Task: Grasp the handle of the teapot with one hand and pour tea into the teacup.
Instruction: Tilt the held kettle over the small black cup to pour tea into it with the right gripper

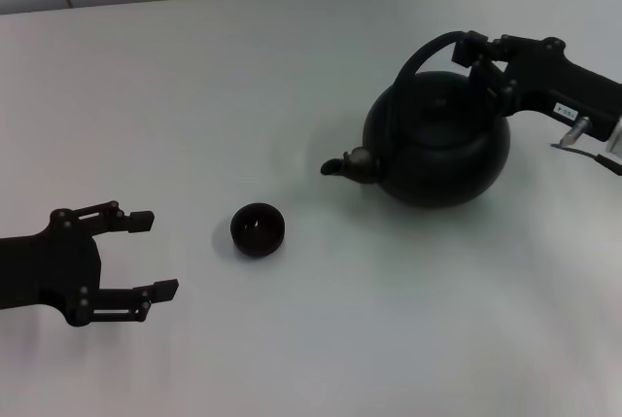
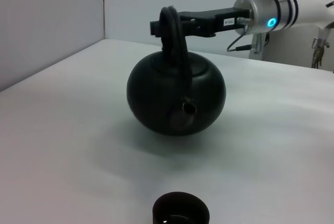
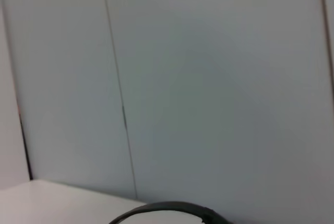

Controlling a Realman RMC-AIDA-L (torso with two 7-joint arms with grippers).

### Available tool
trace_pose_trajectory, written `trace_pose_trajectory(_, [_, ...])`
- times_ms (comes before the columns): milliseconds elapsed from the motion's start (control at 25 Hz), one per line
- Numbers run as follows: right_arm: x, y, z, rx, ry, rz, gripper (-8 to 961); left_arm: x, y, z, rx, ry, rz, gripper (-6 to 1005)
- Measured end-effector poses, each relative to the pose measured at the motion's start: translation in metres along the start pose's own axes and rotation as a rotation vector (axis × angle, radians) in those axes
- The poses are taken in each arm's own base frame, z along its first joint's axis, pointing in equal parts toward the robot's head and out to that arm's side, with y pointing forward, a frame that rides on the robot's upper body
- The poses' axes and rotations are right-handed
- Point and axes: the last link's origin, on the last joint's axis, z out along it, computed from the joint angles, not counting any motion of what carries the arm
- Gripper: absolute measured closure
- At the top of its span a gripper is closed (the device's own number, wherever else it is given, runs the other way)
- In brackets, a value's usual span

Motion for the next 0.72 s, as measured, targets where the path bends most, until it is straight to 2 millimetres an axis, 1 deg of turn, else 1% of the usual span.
trace_pose_trajectory(40, [-0.002,0.000,0.005,-0.015,0.015,-0.019,815,0.000,0.000,0.000,-0.001,0.001,-0.002,132])
trace_pose_trajectory(160, [-0.003,0.001,0.010,-0.030,0.025,-0.037,815,0.001,0.000,0.001,-0.001,0.001,-0.002,132])
trace_pose_trajectory(240, [-0.008,0.002,0.016,-0.055,0.035,-0.071,815,0.002,-0.001,0.001,-0.001,0.002,-0.001,132])
trace_pose_trajectory(600, [-0.020,0.004,0.030,-0.106,0.047,-0.138,814,0.003,-0.001,0.003,-0.003,0.006,-0.002,136])
trace_pose_trajectory(720, [-0.023,0.006,0.039,-0.132,0.075,-0.179,814,0.003,0.000,0.003,-0.004,0.007,-0.002,136])
